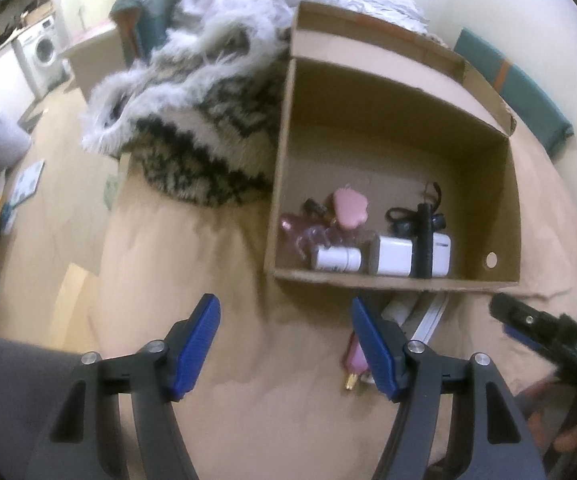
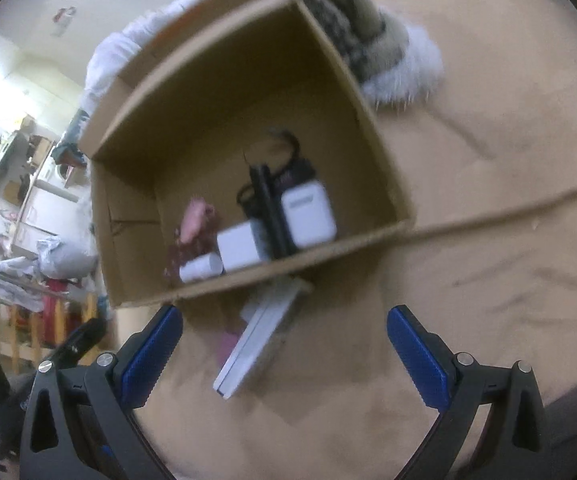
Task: Organize rigid objects
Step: 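Grasp the white rectangular power bank with the right tool, then grasp the pink tube with the left tool while the right tool holds the power bank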
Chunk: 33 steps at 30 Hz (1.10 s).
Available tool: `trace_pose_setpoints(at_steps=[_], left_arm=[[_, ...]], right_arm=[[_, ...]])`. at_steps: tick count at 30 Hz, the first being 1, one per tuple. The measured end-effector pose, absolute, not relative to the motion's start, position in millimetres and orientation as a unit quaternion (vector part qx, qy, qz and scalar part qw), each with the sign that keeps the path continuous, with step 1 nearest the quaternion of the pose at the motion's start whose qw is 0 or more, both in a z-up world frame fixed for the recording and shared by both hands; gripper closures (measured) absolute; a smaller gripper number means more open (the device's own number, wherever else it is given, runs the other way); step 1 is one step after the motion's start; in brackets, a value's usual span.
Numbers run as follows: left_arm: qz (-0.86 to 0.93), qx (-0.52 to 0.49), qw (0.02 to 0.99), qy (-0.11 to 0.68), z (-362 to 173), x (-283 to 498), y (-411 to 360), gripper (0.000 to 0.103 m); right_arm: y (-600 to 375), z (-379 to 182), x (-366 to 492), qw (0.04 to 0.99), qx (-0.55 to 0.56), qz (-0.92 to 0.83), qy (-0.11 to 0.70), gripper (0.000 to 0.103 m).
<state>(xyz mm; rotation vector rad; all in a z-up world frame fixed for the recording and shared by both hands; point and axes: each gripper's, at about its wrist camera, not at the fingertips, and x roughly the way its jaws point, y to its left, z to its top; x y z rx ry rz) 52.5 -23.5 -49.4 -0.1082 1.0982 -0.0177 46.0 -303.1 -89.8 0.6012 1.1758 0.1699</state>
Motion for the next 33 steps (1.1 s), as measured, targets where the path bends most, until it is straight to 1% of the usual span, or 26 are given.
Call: trace_pose_setpoints(at_steps=[3,4,5,7,13,15,16,17,18,20,21,23,28,33], left_arm=[[0.009,-0.053,0.845,0.532,-56,50,-20,0.038],[0.014,-0.052,0.843,0.536,-57,51,-20,0.038],[0.017,-0.051,0.840,0.540,-59,52,-20,0.038],[0.017,-0.057,0.837,0.545,-61,54,-20,0.038],[0.016,-0.070,0.825,0.560,-67,57,-17,0.038],[0.019,-0.070,0.823,0.563,-69,56,-16,0.038],[0.020,-0.069,0.823,0.564,-69,55,-15,0.038],[0.017,-0.071,0.821,0.567,-70,54,-15,0.038],[0.012,-0.077,0.818,0.570,-70,55,-15,0.038],[0.004,-0.093,0.813,0.575,-72,56,-13,0.038],[0.005,-0.100,0.812,0.575,-72,57,-12,0.038],[0.008,-0.105,0.810,0.576,-72,59,-13,0.038],[0.005,-0.086,0.813,0.576,-73,61,-21,0.038],[0.003,-0.079,0.803,0.591,-85,62,-25,0.038]], right_arm=[[-299,-106,51,0.761,0.302,0.088,0.567,0.000],[-296,-111,53,0.752,0.308,0.092,0.575,0.002],[-292,-118,55,0.740,0.316,0.096,0.586,0.012],[-283,-130,58,0.720,0.325,0.100,0.605,0.021],[-248,-164,68,0.689,0.300,0.090,0.654,0.021],[-241,-167,70,0.695,0.280,0.081,0.657,0.026],[-240,-167,70,0.699,0.272,0.079,0.657,0.033],[-239,-166,70,0.702,0.263,0.077,0.657,0.042],[-239,-165,69,0.705,0.257,0.079,0.656,0.047],[-240,-166,66,0.703,0.250,0.082,0.661,0.064],[-241,-166,65,0.701,0.248,0.086,0.663,0.066],[-244,-166,60,0.695,0.262,0.100,0.662,0.073],[-252,-144,45,0.706,0.269,0.106,0.646,0.079],[-265,-120,27,0.728,0.259,0.112,0.625,0.080]])
